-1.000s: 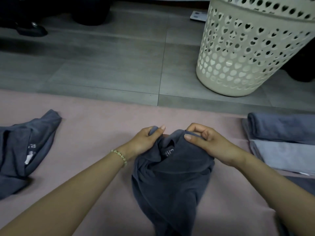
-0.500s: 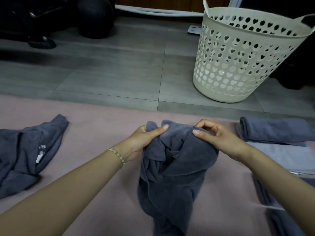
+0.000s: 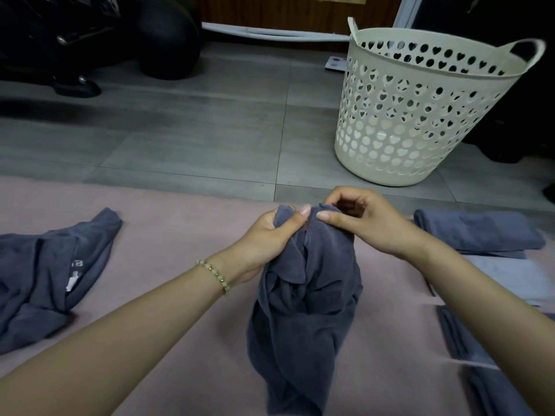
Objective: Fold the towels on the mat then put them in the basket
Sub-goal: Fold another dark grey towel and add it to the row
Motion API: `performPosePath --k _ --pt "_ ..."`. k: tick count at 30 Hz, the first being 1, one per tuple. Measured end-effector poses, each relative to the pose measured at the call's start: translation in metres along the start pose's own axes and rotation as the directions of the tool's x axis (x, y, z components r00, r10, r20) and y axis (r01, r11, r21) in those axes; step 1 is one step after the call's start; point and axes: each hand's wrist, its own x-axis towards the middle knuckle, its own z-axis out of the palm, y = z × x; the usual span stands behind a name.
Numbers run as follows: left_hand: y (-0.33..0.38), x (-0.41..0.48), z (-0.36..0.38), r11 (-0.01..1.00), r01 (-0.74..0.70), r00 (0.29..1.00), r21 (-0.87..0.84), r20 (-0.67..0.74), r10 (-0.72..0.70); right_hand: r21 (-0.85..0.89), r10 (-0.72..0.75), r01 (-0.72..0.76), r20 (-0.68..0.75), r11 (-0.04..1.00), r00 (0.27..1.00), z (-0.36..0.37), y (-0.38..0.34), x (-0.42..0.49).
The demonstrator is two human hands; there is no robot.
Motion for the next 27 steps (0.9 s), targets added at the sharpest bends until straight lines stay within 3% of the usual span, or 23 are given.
performPosePath --k 4,6,9,12,15,18,21,27 --pt "0.005 -0.006 -0.003 0.997 -0.008 1.0 0.078 0.017 0.007 -0.026 0.014 -0.014 -0.009 1.0 1.0 0.001 0.003 -0.003" --pt "0.012 -0.005 -0.011 0.994 -0.038 0.999 0.1 -0.028 0.041 -0.006 0.007 -0.008 -0.142 1.0 0.99 -0.004 0.006 -0.004" --pt "0.04 -0.002 -0.043 0.977 -0.14 0.975 0.163 -0.147 0.164 0.124 0.062 -0.011 -0.415 0.992 0.908 -0.034 -0.002 -0.007" --pt "0.083 -0.001 -0.085 0.866 -0.276 0.898 0.417 -0.21 0.387 0.147 0.09 -0.003 -0.587 0.989 0.805 -0.087 -0.024 -0.013" --pt "0.131 -0.003 -0.122 0.711 -0.267 0.8 0.651 -0.262 0.54 0.195 0.091 0.058 -0.674 0.979 0.733 -0.134 -0.053 -0.016" --pt "0.173 -0.006 -0.137 0.613 -0.292 0.732 0.735 -0.24 0.637 0.215 0.052 0.126 -0.669 0.968 0.741 -0.153 -0.082 -0.013" --pt "0.202 -0.011 -0.141 0.614 -0.367 0.697 0.699 -0.231 0.679 0.238 0.025 0.173 -0.651 0.956 0.759 -0.157 -0.105 -0.009" --pt "0.217 -0.032 -0.156 0.697 -0.378 0.773 0.609 -0.207 0.6 0.138 0.054 0.012 -0.465 0.99 0.884 -0.156 -0.124 -0.017"
